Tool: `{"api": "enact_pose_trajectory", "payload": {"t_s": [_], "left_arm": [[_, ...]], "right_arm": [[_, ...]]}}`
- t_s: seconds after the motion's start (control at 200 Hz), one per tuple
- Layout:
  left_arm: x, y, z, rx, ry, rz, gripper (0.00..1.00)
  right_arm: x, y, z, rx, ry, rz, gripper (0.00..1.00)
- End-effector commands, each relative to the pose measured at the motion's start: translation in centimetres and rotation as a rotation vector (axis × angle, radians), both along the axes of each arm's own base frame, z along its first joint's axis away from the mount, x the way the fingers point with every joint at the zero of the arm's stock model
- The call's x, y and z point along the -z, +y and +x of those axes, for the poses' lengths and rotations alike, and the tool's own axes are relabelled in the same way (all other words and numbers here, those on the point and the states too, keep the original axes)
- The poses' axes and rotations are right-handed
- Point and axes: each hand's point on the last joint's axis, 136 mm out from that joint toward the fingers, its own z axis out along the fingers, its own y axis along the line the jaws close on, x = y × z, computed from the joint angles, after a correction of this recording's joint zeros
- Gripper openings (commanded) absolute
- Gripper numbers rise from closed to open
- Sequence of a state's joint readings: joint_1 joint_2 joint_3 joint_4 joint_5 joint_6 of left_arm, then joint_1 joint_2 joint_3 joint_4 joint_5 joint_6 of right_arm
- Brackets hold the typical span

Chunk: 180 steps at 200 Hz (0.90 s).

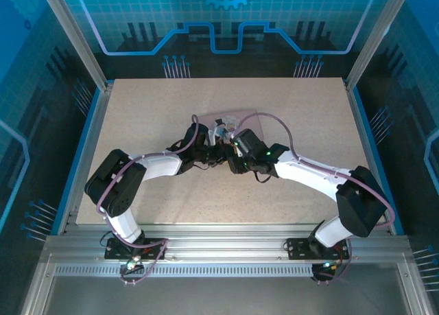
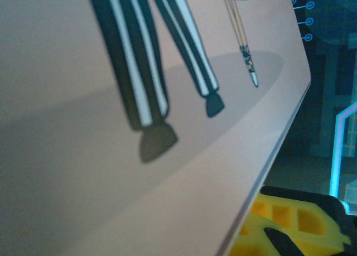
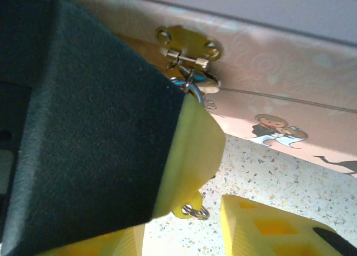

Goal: Unlock the padlock with the key

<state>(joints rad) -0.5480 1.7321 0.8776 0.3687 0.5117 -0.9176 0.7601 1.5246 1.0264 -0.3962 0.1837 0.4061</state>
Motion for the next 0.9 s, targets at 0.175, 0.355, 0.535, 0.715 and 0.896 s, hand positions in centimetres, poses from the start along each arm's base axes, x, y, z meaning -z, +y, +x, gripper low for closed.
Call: {"api": "enact_pose_trajectory", "payload": {"t_s": [0.175,0.355,0.535,0.715,0.896], "left_arm": [[-3.4,-1.2,-0.8,0.070,-0.022,-0.083,0.00],[-3.2,-1.2,-1.0,0.074,-0.017,-0.079,0.00],[-3.1,-1.2,-1.0,0.074,-0.018,-0.083,0.00],[-3.0,-1.1,-1.1,0.077,-0.020,-0.078,0.00],[-2.2,-0.9,-1.4,0.074,-0.011,-0.064,0.00]], "right_arm": [[-0.7,1.1,1.0,-0.020,-0.039,-0.018,0.34],[-1.2,1.1,1.3,-0.022,-0.056,-0.035,0.33],[-1.2,1.3,1.2,-0.040,-0.054,-0.033,0.05],[-0.4,1.7,0.7,-0.064,-0.030,-0.006,0.00],[0.6,2.6,-0.1,-0.096,0.006,0.067,0.00]]}}
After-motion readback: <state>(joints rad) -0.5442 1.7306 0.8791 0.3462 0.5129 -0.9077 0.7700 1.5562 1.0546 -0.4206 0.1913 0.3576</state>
